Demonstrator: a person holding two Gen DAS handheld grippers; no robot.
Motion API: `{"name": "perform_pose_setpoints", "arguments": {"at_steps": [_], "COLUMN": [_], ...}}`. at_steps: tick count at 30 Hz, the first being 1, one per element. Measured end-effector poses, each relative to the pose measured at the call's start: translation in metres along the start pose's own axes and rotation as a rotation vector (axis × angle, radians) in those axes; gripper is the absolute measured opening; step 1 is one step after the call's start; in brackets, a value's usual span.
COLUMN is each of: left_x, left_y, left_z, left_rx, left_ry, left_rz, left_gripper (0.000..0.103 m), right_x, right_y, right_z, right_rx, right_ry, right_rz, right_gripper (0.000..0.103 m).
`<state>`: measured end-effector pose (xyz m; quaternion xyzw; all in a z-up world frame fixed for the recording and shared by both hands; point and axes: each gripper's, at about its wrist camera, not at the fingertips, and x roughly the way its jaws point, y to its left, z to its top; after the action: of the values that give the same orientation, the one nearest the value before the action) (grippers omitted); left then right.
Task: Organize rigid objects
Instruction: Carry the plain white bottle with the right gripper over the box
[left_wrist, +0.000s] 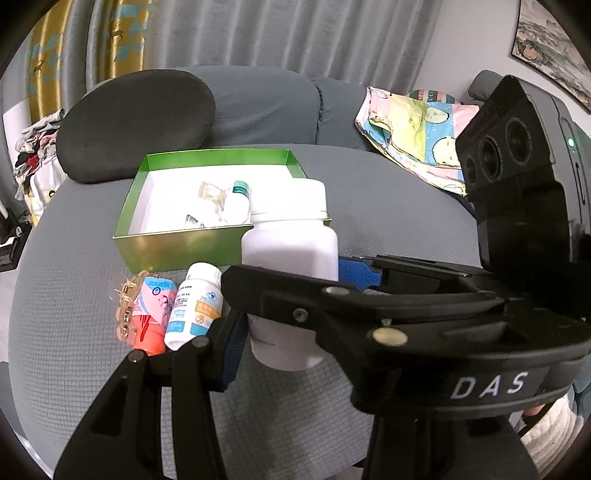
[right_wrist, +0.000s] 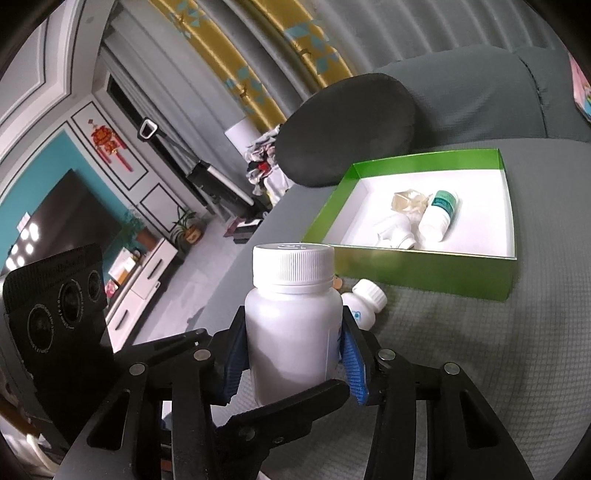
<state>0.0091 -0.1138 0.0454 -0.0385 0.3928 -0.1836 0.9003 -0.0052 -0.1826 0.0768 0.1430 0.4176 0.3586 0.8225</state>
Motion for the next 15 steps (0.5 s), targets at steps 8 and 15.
{"name": "perform_pose_setpoints", "arguments": {"at_steps": [8, 15], "left_x": [0.0, 0.0], "left_y": [-0.001, 0.004], "left_z": [0.011, 0.027], "left_rx": [0.013, 0.005], "left_ry": [-0.012, -0.023], "left_rz": [-0.002, -0.016], "left_gripper": [0.044, 0.044], "right_x": [-0.004, -0.004], "right_y": [0.002, 0.003], "right_z": [0.009, 0.025], "right_rx": [-0.019, -0.04], "right_ry": [-0.011, -0.026], "right_rz": [-0.014, -0.021], "right_gripper": [0.048, 0.048]}}
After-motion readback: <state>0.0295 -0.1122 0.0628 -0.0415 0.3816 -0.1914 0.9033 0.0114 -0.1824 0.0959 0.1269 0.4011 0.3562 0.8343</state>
